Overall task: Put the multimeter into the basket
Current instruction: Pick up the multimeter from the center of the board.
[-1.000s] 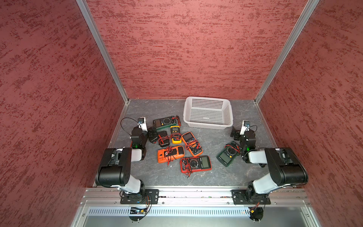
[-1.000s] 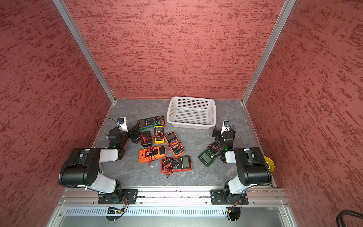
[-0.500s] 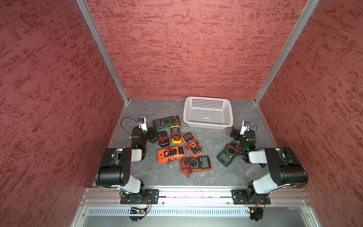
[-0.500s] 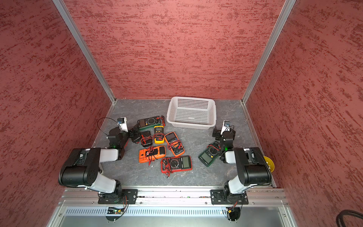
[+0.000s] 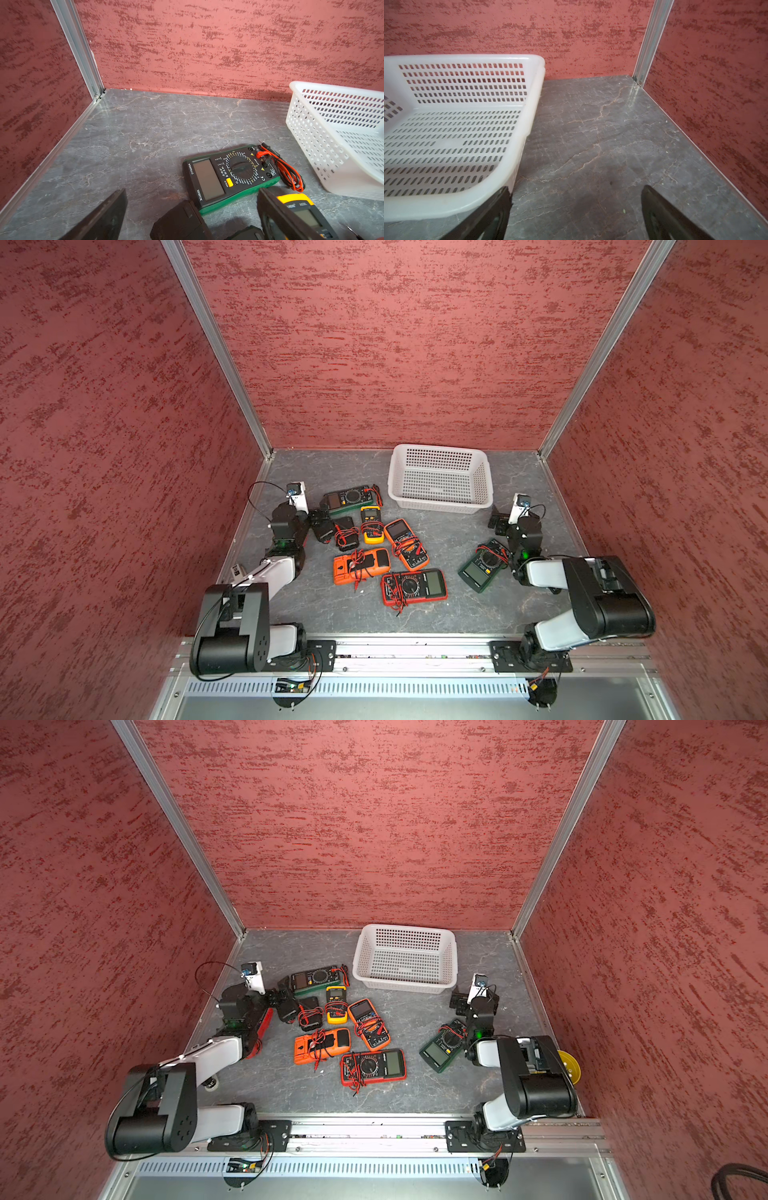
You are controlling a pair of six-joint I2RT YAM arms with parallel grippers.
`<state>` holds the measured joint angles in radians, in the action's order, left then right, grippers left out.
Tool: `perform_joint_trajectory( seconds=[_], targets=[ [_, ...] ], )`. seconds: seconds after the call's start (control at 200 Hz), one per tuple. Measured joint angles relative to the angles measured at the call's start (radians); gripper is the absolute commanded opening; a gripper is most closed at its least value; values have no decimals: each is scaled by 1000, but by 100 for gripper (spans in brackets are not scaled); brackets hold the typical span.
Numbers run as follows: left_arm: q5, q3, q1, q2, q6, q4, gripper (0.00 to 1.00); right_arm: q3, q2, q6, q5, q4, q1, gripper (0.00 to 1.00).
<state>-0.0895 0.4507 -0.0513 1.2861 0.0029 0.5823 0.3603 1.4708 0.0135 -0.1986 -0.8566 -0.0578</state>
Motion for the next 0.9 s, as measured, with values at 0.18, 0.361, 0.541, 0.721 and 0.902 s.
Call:
perform_joint_trajectory(
  seconds=[0.18, 0.361, 0.541, 0.721, 0.902],
  targets=[
    [6, 0, 0, -101, -14, -103, 100, 69, -200, 2, -51, 189, -11, 99],
    [49, 2, 0, -232, -45, -198, 100, 147, -363, 56, -106, 451, -18, 99],
    [71, 57, 0, -307, -94, -311, 100, 267, -441, 142, -186, 783, -67, 99],
    [63, 160, 3, -326, -152, -435, 100, 379, -484, 235, -242, 1065, -165, 99],
    [66, 172, 40, -355, -225, -500, 100, 475, -456, 323, -269, 1287, -303, 99]
  ],
)
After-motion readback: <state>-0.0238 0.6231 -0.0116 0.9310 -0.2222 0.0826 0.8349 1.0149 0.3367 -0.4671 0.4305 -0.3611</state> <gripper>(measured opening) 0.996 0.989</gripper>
